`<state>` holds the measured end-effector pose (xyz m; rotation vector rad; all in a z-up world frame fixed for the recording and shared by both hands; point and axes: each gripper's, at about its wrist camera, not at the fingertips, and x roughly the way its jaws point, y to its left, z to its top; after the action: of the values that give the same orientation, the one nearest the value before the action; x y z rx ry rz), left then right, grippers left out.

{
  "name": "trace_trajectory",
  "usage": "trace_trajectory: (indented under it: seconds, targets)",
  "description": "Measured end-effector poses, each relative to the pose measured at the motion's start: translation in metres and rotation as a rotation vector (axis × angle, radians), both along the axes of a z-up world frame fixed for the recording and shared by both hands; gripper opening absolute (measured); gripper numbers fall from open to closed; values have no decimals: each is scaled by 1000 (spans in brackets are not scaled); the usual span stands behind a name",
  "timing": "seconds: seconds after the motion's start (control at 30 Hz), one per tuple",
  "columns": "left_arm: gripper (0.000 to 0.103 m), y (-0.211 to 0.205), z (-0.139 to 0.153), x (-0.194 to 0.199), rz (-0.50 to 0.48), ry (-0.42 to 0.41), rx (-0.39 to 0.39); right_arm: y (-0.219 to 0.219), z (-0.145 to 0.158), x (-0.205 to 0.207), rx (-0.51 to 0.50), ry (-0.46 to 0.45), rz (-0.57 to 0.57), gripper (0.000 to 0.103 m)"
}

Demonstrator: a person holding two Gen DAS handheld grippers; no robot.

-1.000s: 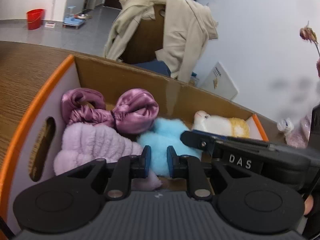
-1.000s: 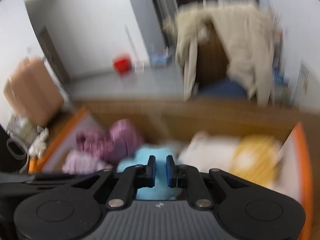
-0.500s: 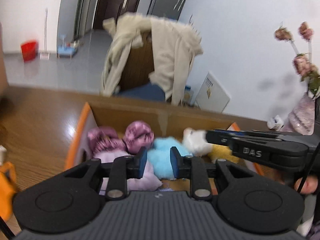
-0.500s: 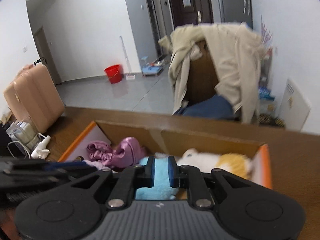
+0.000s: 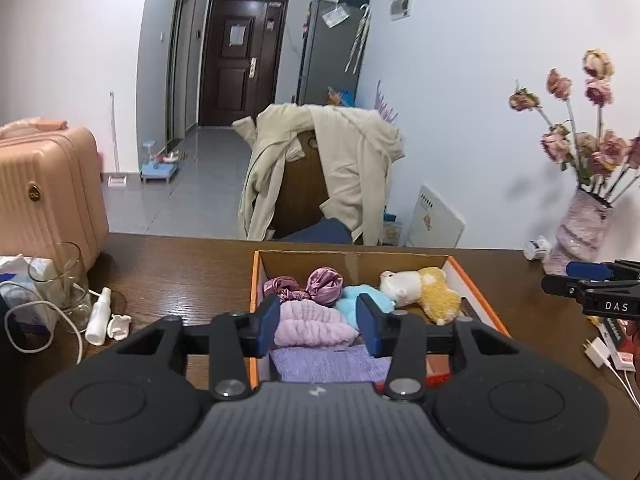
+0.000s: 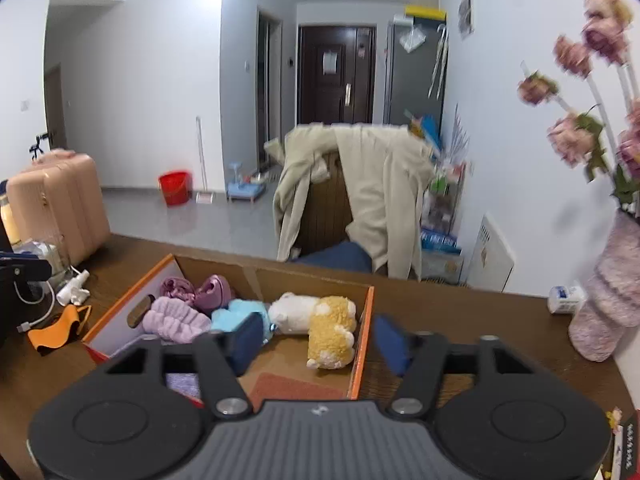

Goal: Organize soft objects
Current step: 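Withdraw both grippers toward the plastic bag and white round puff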

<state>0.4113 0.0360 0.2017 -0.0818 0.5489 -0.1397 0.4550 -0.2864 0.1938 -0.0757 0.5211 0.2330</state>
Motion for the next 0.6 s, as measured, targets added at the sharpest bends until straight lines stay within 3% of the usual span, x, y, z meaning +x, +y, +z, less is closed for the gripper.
trace_trajectory:
  seconds: [0.03,0.17,0.2,0.33,0.43,0.6]
  targets:
    - [50,1,1,-8,4,-16,5,0,1,-9,0,-14,-2,64]
    - [88,3,-2,-47,29,-103,34,0,1,-45,32,-48,-8,71]
    - [92,2,-5,-58,39,-126,48,1,0,-57,36,-70,-9,74]
    - [102,0,-28,-107,37,-216,86,7,-16,-107,32,-191,5,85]
    - [103,1,-50,-143,54,-251,90,13,-34,-146,25,-236,4,86]
    - [103,9,-91,-211,78,-319,139,28,-71,-220,54,-285,33,98]
